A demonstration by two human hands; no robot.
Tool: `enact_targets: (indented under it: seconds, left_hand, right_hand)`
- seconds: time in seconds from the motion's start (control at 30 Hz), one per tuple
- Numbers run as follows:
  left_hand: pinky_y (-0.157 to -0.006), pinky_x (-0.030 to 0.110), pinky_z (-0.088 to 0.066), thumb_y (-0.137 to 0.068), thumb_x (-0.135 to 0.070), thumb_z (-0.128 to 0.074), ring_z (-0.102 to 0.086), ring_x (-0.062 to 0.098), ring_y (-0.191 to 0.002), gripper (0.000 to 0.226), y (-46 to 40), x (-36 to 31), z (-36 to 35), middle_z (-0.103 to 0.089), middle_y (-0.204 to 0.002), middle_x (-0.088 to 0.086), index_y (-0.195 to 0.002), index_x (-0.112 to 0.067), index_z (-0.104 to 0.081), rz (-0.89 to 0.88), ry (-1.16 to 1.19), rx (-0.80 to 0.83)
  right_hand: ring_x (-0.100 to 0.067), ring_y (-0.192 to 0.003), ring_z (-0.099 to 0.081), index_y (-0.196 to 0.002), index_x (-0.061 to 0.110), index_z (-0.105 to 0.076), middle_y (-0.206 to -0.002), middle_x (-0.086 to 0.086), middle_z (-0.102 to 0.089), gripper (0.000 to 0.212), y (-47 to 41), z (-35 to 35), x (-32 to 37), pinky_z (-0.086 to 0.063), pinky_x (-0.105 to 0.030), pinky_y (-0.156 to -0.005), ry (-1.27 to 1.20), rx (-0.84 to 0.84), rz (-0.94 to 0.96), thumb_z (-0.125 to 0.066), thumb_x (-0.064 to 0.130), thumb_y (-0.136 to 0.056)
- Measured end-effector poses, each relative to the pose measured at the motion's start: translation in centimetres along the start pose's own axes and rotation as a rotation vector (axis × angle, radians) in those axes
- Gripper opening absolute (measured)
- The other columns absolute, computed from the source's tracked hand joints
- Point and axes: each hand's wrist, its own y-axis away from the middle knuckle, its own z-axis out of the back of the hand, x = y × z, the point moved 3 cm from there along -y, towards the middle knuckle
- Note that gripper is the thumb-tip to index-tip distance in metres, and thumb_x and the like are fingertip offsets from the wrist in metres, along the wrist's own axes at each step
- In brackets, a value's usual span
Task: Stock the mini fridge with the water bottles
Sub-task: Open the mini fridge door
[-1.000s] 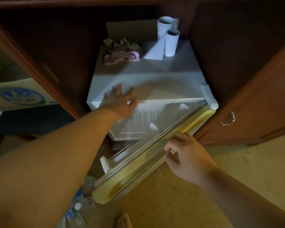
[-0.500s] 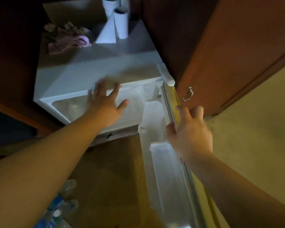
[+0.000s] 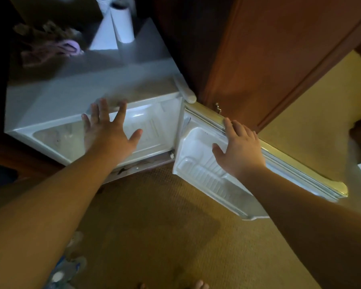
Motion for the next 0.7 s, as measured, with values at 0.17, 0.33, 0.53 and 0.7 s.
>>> enact_targets:
  seconds: [0.17,0.33,0.53,0.7]
  left_hand:
    - [-0.125,0.060,-0.010,-0.089,-0.085,-0.021,0.002,0.040,-0.158,0.093,0.1,0.0,0.3,0.005,-0.171,0.018,-0.163,-0.037,0.006,-0.006,0.010,0.034]
    - [-0.126,0.060,-0.006,-0.090,-0.085,-0.021,0.011,0.035,-0.158,0.091,0.0,0.5,0.5,0.014,-0.172,0.012,-0.162,-0.039,0.012,-0.015,0.027,0.088]
    - [-0.126,0.059,-0.005,-0.088,-0.087,-0.017,0.011,0.034,-0.158,0.093,0.4,0.9,0.9,0.016,-0.172,0.011,-0.161,-0.038,0.014,-0.027,0.014,0.097]
    - [-0.126,0.059,-0.004,-0.090,-0.084,-0.029,0.009,0.031,-0.159,0.093,0.4,1.0,1.8,0.017,-0.172,0.006,-0.161,-0.041,0.012,0.015,0.095,0.199]
  right_hand:
    - [-0.030,-0.159,-0.008,-0.164,0.027,0.002,-0.173,-0.003,-0.010,0.084,-0.1,-0.3,-0.8,-0.010,-0.052,-0.128,0.046,0.043,0.061,-0.034,0.067,-0.100]
    - [-0.028,-0.159,-0.004,-0.164,0.028,0.006,-0.173,-0.002,-0.006,0.089,-0.5,-0.2,-1.5,-0.007,-0.052,-0.129,0.068,0.063,0.097,-0.030,0.075,-0.097]
    - [-0.025,-0.160,0.002,-0.162,0.035,0.012,-0.174,0.003,0.002,0.094,-1.6,0.8,-2.5,-0.003,-0.050,-0.129,0.051,0.172,0.131,-0.034,0.078,-0.092]
    - [-0.026,-0.158,0.013,-0.161,0.030,0.019,-0.173,0.000,0.014,0.104,-1.6,0.6,-2.6,-0.001,-0.051,-0.128,0.113,0.213,0.172,-0.040,0.078,-0.090]
